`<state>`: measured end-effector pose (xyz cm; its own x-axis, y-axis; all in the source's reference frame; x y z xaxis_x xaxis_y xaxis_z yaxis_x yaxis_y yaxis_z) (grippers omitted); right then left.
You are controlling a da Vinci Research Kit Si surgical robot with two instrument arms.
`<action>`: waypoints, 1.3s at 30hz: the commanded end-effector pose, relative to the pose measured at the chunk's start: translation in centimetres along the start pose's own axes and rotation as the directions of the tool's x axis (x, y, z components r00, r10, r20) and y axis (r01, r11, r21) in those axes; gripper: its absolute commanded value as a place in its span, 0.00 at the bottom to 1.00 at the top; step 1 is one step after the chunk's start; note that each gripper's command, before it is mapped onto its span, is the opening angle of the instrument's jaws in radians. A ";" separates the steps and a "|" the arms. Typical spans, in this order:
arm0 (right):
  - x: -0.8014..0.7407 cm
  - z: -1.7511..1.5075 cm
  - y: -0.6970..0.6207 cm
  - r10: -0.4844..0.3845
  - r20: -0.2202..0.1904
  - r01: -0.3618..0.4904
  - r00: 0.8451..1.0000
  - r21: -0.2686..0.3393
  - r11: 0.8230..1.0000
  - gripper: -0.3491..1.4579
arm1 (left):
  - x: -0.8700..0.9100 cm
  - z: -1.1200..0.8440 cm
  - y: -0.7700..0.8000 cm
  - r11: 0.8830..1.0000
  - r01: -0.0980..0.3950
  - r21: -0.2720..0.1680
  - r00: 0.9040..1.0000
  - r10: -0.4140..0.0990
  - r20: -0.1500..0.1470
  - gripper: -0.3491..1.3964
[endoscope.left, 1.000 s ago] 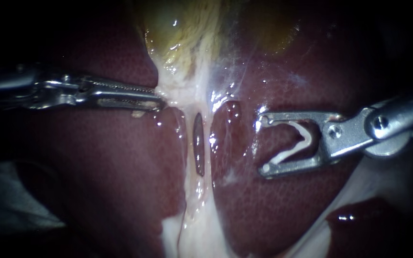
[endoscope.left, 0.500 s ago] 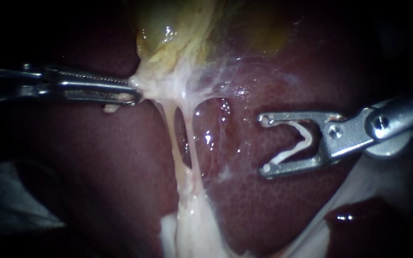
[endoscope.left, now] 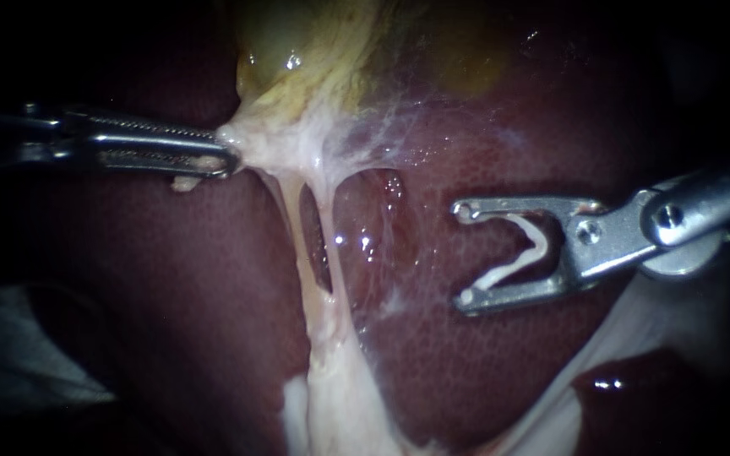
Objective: Clipping first clip left tube
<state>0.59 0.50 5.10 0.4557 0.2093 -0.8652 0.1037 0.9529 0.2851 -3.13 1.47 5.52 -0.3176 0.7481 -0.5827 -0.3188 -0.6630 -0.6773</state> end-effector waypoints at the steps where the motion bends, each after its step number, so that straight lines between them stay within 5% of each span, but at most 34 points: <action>1: -0.01 0.04 -0.01 0.000 0.003 0.000 1.000 0.003 1.000 0.47 | -0.01 0.01 -0.01 1.000 0.000 0.001 1.000 0.000 0.000 0.00; 21: -0.08 0.89 -0.18 0.087 0.018 -0.088 0.996 0.017 0.996 0.47 | -0.03 0.04 -0.06 1.000 -0.001 0.007 1.000 0.001 -0.001 0.00; 39: -0.08 1.21 -0.20 0.127 0.010 -0.127 0.992 0.033 0.991 0.47 | -0.03 0.04 -0.06 1.000 -0.001 0.011 1.000 0.001 -0.002 0.00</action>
<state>1.62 0.01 5.63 0.4737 0.3277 -0.8175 0.0736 0.9102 0.4076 -3.14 1.49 5.60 -0.3165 0.7473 -0.5842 -0.3276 -0.6641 -0.6720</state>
